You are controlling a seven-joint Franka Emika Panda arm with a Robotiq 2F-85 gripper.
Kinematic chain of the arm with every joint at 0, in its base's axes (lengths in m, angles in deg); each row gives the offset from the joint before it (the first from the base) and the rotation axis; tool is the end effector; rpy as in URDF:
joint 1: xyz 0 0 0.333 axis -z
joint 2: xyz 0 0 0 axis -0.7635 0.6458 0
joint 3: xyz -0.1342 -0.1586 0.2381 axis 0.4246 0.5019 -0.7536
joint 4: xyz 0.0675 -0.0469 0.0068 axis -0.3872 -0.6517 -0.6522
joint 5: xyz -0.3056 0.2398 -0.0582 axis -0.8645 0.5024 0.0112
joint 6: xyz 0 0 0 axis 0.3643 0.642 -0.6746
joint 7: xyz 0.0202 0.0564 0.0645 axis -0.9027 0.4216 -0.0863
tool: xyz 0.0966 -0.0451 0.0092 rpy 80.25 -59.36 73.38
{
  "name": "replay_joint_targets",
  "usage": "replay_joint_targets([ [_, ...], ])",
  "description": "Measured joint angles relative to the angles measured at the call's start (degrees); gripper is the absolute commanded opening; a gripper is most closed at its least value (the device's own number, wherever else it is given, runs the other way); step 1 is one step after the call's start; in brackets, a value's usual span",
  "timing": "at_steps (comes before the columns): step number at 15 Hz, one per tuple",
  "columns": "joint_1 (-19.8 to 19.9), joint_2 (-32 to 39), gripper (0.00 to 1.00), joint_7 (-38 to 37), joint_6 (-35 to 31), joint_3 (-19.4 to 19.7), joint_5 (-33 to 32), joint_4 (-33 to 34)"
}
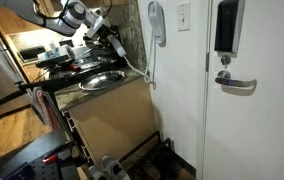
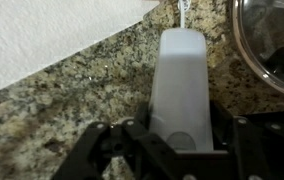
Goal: Unhang the phone receiver, put it on the counter, and then press the button of the thing on the wall
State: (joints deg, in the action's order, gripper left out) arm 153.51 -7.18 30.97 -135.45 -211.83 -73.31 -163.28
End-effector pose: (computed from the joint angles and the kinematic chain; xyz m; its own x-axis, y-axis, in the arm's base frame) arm 0.5852 0.4848 0.3860 0.4316 0.8575 0.2801 0.6480 -0.5108 0.5650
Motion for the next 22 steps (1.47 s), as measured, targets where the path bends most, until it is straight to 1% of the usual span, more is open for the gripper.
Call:
replay_joint_targets([
  [4,3.3,-3.4,0.38,4.3,4.7,-3.7,0.4,5.8],
  [9,8.9,-8.0,0.38,9.0,12.3,-8.6,0.4,15.0],
  [10,10.0,-8.9,0.63,9.7,13.6,-9.4,0.4,16.8],
  [15,10.2,-9.6,0.63,9.9,13.7,-9.7,0.4,17.2],
  [16,10.2,-9.6,0.38,9.9,13.7,-9.7,0.4,17.2],
  [19,10.3,-9.8,0.38,9.9,14.0,-10.0,0.4,17.2],
  [22,10.4,-11.3,0.38,11.5,16.1,-10.2,1.9,18.0],
])
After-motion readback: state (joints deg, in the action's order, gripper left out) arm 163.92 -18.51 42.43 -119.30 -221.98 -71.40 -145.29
